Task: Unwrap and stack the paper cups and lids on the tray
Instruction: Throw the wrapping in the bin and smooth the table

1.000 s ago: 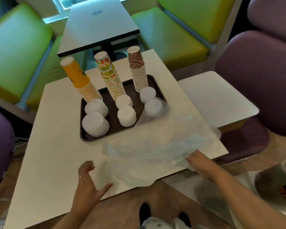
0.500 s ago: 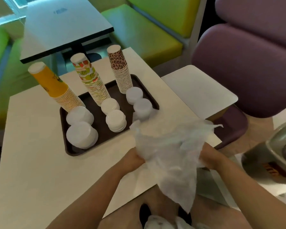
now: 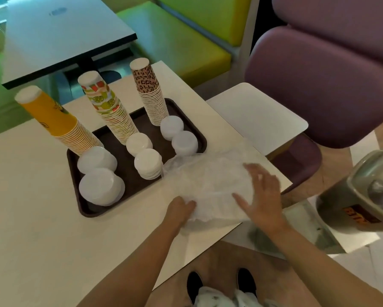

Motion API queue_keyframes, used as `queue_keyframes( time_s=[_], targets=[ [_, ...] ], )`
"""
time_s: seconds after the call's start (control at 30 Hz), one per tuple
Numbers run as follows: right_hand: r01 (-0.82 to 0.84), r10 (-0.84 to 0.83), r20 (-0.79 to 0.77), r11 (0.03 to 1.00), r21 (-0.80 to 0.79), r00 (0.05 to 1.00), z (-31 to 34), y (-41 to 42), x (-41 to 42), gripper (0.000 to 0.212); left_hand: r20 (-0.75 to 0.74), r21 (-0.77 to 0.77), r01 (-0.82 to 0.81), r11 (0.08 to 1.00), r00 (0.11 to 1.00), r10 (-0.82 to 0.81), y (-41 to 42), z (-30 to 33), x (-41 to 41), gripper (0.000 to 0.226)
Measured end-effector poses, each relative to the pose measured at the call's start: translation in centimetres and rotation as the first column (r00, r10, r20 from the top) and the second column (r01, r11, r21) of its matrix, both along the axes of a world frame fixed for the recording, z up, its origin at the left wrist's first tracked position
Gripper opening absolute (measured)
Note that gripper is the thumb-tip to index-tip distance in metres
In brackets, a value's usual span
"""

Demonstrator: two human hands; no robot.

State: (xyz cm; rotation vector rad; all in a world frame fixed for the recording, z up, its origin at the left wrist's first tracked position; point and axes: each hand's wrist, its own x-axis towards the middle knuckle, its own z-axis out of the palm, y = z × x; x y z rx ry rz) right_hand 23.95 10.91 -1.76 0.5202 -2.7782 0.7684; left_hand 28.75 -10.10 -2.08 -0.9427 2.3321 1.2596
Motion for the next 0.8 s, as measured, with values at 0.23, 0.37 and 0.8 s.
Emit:
queue_keyframes(
  time_s=[0.23,0.37,0.8],
  targets=[
    [-0.324,0.251,0.221,0.850,0.415,0.942,-2.7,-4.9,5.5,0.128,0.076,0.255,-0.153,0.955,0.988,0.138,1.6,1.0,1.1,0.020],
    [-0.309,0.201,0.322,0.893,0.329,0.925,-3.7,-5.0,5.1,0.128,0.044,0.476,-0.123,0.871,0.992,0.117,1.8,2.2,2.6,0.026],
    [0.490,0.328,0.850,0.707,-0.510,0.411,-1.0,0.2,0.5,0.020,-0.386,-0.429,0.492,0.757,0.658,-0.647,-5.6,5.8,1.5,0.121]
  ],
)
